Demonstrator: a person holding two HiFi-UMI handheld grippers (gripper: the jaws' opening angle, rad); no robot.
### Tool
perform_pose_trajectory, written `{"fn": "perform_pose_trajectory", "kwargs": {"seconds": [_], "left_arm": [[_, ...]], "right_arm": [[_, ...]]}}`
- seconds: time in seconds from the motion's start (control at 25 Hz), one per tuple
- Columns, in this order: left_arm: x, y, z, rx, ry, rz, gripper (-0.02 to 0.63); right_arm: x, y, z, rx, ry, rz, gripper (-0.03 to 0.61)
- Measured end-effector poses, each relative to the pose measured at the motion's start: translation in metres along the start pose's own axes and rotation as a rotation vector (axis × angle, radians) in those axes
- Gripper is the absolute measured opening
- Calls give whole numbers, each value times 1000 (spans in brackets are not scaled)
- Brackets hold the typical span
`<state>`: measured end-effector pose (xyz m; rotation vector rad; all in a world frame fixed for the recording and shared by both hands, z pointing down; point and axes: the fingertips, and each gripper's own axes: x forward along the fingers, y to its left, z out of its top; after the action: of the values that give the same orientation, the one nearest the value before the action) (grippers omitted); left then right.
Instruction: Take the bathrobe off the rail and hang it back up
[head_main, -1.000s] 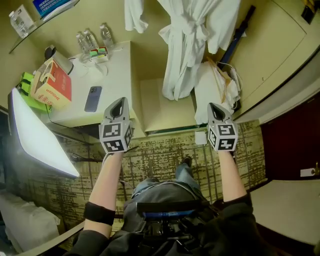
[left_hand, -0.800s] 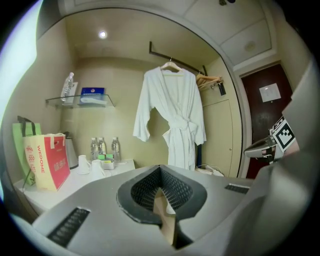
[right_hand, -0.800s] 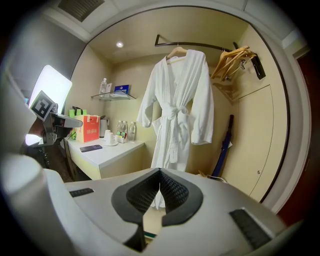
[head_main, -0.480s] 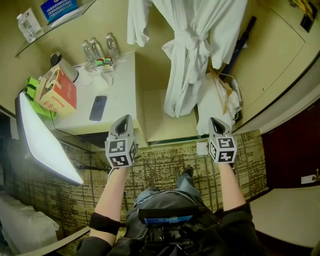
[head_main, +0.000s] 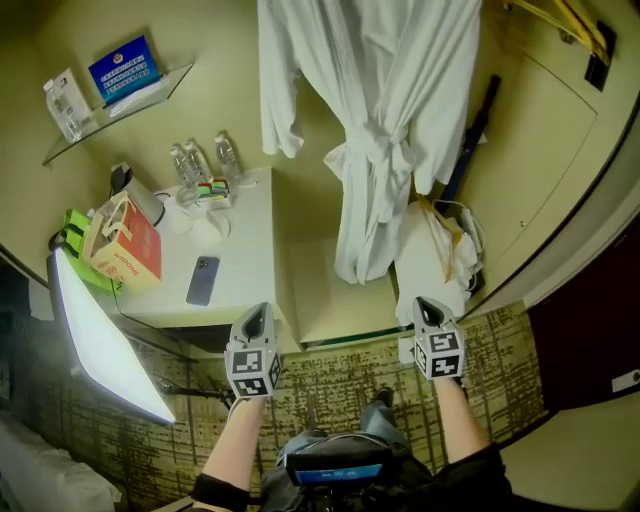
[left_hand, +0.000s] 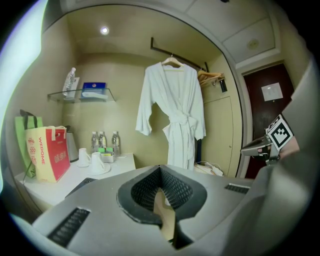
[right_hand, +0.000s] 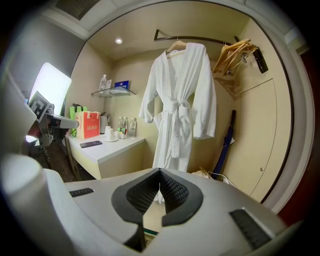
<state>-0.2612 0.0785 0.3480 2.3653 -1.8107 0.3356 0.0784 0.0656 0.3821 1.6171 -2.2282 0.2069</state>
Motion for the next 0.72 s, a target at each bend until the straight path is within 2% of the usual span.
{"fn": "perform_pose_trajectory", "kwargs": {"seconds": [0.2, 0.32, 0.6, 0.72], "left_arm": [[13, -1, -12, 10, 13, 3, 0], [12, -8, -9, -11, 26, 10, 0], [38, -32, 17, -7, 13, -26, 0], [55, -42, 34, -20, -7, -14, 0]], "right_arm": [[12, -9, -13, 1, 20, 3, 23], [12, -11, -20, 2, 38, 9, 23], [26, -41, -9, -43, 22, 2, 23], [33, -52, 15, -47, -9, 16, 23]]}}
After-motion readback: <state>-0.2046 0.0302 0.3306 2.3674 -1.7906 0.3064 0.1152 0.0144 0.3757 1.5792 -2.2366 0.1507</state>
